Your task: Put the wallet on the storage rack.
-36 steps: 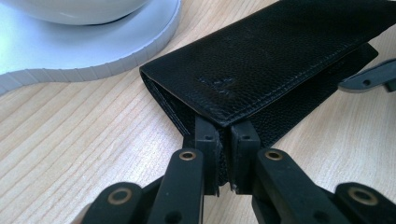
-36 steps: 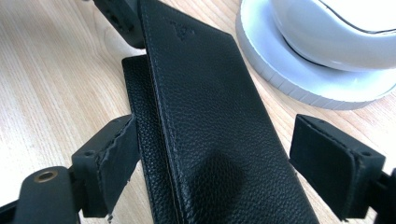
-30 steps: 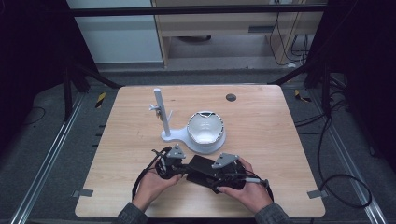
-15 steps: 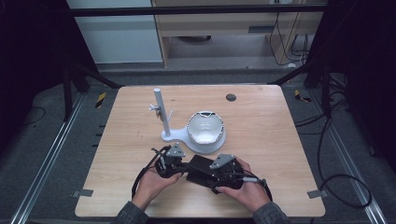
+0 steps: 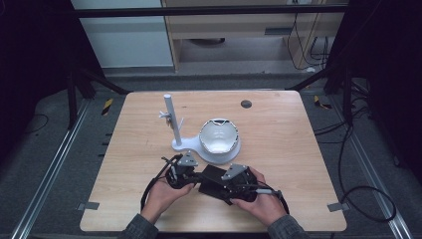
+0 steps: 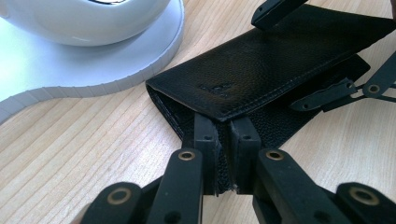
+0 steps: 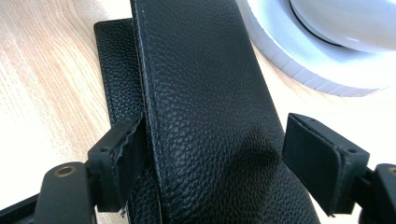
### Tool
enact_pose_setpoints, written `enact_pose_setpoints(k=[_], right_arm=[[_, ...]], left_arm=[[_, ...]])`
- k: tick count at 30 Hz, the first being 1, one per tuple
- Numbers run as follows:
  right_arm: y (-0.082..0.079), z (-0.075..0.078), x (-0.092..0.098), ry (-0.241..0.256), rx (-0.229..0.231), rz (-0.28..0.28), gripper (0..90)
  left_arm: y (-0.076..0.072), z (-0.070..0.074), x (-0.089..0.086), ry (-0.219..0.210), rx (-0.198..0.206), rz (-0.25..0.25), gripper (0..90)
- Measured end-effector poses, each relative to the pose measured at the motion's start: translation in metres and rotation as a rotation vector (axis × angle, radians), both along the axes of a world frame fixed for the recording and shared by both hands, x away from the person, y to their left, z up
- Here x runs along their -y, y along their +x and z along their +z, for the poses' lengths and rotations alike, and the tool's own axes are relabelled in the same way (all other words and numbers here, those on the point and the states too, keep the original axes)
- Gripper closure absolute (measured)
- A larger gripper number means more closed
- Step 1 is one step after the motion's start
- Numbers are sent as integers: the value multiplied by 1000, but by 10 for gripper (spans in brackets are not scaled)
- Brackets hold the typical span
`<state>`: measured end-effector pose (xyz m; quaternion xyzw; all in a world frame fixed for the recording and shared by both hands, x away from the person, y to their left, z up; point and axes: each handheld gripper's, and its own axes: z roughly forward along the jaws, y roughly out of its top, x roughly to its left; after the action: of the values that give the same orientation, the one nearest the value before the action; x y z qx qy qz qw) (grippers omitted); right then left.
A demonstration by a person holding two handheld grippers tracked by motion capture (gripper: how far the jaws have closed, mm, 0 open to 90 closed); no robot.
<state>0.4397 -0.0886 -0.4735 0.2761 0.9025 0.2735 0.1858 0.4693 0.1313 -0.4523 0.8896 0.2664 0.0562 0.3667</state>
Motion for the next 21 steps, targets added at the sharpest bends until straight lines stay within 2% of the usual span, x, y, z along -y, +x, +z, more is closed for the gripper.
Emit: enact_pose_setpoints(k=[12, 17, 18, 19, 21], right_arm=[[1, 1, -1, -32, 27, -12, 348], [1, 0, -2, -56, 54, -26, 436], [1, 0, -2, -71, 69, -30, 498], [1, 0, -2, -71, 69, -30, 498], [1, 1, -2, -90, 97, -26, 584]], left_arm=[[1, 7, 2, -11, 14, -2, 838], [2, 11, 2, -23, 15, 4, 836], [2, 11, 2, -24, 14, 6, 836], [2, 11, 2, -24, 14, 6, 836], [3, 11, 2, -28, 14, 7, 832]])
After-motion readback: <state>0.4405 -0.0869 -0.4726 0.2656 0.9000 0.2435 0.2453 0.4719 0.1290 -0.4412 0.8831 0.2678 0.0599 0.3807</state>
